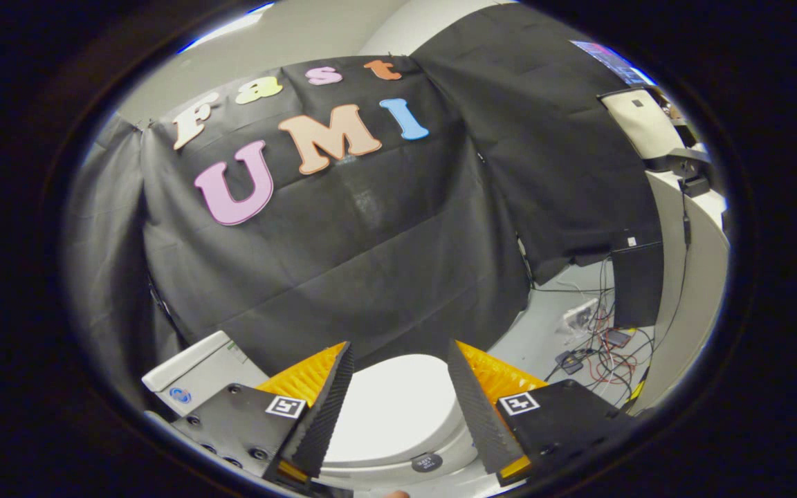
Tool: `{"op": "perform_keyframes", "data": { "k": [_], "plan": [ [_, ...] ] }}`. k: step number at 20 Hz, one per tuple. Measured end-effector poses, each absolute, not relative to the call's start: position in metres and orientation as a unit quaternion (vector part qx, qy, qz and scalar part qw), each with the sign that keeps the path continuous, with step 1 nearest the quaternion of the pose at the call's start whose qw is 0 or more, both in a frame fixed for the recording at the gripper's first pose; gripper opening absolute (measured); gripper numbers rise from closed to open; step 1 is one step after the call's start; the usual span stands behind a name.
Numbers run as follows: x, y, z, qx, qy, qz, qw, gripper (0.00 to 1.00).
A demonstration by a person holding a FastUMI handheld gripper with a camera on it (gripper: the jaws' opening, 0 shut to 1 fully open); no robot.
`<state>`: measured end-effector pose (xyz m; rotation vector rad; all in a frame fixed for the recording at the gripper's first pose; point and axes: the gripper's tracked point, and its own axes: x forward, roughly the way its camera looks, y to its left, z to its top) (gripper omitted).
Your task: Open the toilet lid.
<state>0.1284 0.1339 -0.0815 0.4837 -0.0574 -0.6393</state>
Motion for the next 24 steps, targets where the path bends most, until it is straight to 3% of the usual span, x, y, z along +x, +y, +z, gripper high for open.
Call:
{"op": "perform_keyframes", "data": {
  "k": [12,24],
  "plan": [
    [0.121,0.125,-0.105,0.315,-0.040,-0.320,0.892,0.86],
    [0.124,0.123,-0.188,0.481,-0.062,-0.393,0.781,0.85]
  ]
}}
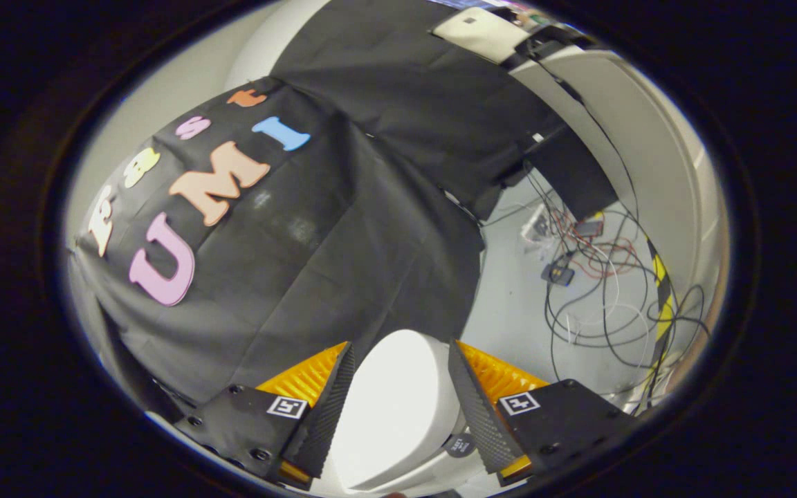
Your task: Open the toilet lid.
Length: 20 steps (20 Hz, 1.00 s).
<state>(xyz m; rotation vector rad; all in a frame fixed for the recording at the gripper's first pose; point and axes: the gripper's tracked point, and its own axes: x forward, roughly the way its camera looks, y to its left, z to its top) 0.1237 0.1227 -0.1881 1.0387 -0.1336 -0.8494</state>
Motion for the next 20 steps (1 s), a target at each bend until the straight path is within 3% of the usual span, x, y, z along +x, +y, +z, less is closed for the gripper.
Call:
{"op": "perform_keyframes", "data": {
  "k": [8,12,16,19,20],
  "plan": [
    [0.128,0.191,-0.291,0.570,0.017,-0.402,0.716,0.85],
    [0.141,0.213,-0.322,0.599,0.063,-0.379,0.703,0.70],
    [0.160,0.217,-0.337,0.633,0.065,-0.347,0.689,0.70],
    [0.168,0.217,-0.332,0.637,0.060,-0.333,0.693,0.36],
    [0.166,0.217,-0.321,0.638,0.050,-0.316,0.701,0.36]
  ]
}}
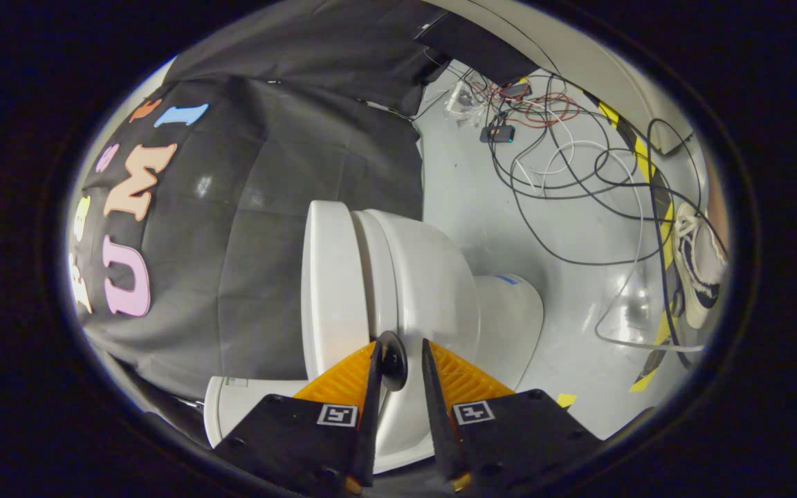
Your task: Open the toilet lid.
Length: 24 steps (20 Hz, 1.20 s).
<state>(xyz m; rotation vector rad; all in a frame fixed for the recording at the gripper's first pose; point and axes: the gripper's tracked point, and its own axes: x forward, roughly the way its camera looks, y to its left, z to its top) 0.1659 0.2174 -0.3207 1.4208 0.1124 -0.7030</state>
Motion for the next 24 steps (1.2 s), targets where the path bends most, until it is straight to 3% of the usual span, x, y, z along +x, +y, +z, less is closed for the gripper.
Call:
{"op": "perform_keyframes", "data": {
  "k": [2,3,12,24],
  "plan": [
    [0.173,0.217,-0.320,0.616,0.060,-0.316,0.719,0.14],
    [0.173,0.220,-0.320,0.606,0.072,-0.319,0.726,0.12],
    [0.181,0.232,-0.240,0.512,0.072,-0.307,0.799,0.12],
    [0.219,0.303,-0.122,0.294,0.111,-0.202,0.928,0.12]
  ]
}}
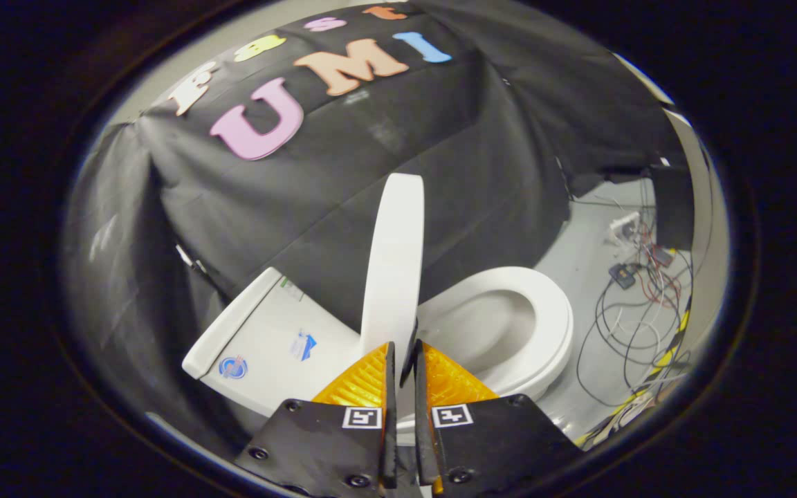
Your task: Open the toilet lid.
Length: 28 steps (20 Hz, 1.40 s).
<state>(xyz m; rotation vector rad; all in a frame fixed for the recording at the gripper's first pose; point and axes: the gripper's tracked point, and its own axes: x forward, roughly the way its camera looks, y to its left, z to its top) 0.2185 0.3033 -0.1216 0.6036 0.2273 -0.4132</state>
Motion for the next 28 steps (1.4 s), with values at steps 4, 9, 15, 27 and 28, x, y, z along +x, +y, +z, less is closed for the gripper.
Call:
{"op": "perform_keyframes", "data": {
  "k": [4,9,15,27,28],
  "plan": [
    [0.240,0.335,-0.094,0.259,0.096,-0.157,0.948,0.12],
    [0.271,0.390,-0.067,0.210,0.091,-0.089,0.969,0.17],
    [0.299,0.443,-0.056,0.168,0.095,-0.027,0.981,0.19],
    [0.330,0.496,-0.066,0.137,0.106,0.035,0.984,0.19],
    [0.331,0.497,-0.066,0.137,0.106,0.040,0.984,0.19]
  ]
}}
